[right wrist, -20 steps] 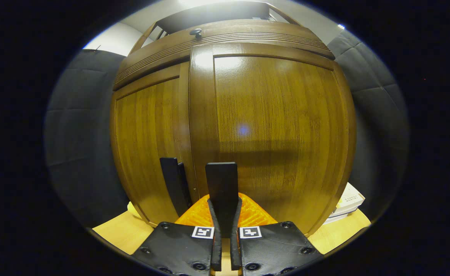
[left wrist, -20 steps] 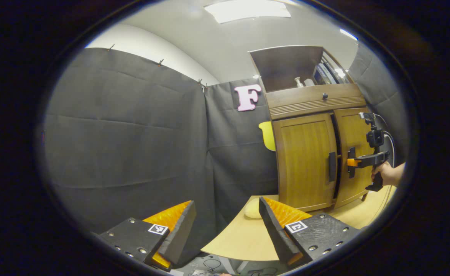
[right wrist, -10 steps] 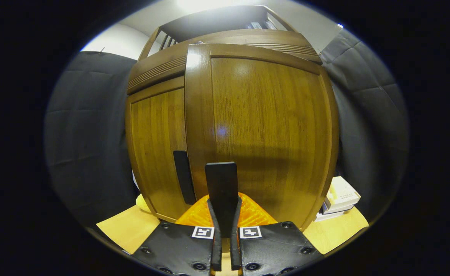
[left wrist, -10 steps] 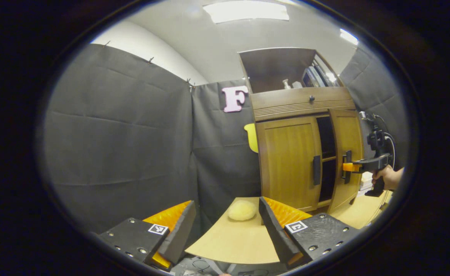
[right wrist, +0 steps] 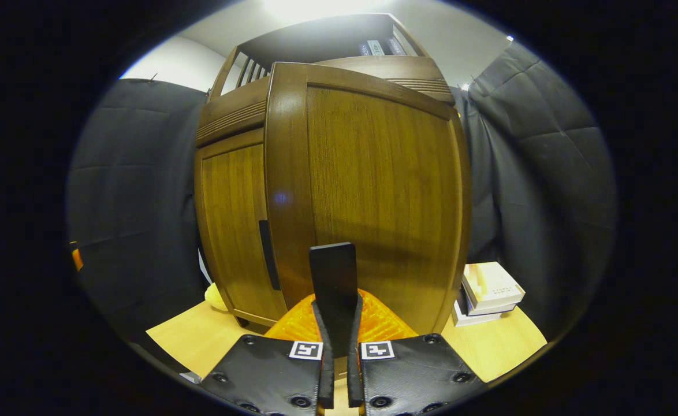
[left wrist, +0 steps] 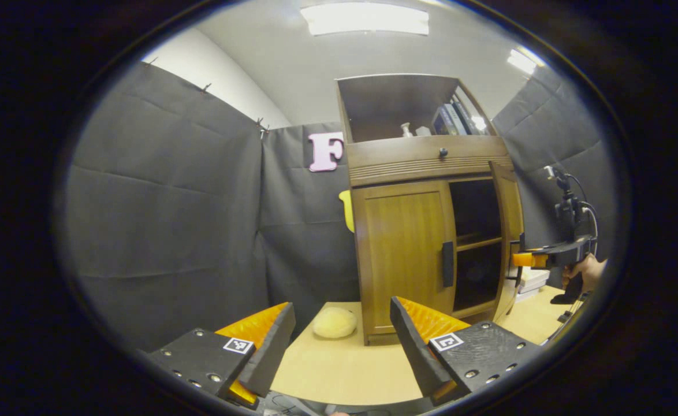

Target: Open the right door of the double-door shoe cabinet with the right hand, and open the left door with the left hand.

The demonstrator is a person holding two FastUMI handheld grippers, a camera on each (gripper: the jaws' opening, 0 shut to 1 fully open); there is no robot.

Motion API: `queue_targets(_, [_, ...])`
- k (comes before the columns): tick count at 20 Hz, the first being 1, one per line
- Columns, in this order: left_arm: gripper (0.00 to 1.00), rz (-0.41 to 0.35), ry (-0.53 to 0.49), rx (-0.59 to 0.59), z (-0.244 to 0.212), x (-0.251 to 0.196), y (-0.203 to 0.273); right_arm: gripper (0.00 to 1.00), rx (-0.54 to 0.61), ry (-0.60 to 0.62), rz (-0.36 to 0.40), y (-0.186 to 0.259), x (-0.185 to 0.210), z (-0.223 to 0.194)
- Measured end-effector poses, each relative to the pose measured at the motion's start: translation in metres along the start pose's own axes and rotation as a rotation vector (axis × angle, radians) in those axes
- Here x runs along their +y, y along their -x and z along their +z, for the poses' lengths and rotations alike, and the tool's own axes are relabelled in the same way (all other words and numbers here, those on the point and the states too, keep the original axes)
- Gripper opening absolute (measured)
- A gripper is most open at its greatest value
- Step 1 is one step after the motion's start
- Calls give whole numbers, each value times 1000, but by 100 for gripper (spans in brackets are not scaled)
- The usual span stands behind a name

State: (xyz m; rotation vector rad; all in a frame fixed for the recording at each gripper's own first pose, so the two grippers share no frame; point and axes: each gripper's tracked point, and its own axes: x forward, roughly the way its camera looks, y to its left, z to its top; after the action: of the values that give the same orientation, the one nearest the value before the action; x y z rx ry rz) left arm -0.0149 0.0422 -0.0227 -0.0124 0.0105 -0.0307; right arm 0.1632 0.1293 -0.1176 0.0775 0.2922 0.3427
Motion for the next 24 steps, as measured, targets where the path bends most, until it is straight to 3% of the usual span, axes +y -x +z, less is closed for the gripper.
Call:
queue_targets(11, [98, -156, 25, -20, -5, -17, -11, 6, 7, -15, -88, 56, -57, -4])
queue_targets(15, [98, -197, 25, -24, -6, -23, -15, 10, 12, -32, -114, 72, -81, -5])
queue_targets(16, [98, -209, 28, -25, -6, -24, -16, 6, 11, -36, -123, 76, -88, -5])
queue_targets(23, [98, -256, 16, -24, -4, -29, -17, 9, 9, -111, -152, 93, -132, -8])
queue_targets(24, [98, -261, 17, -21, -4, -29, -18, 5, 7, -110, -158, 95, -138, -7])
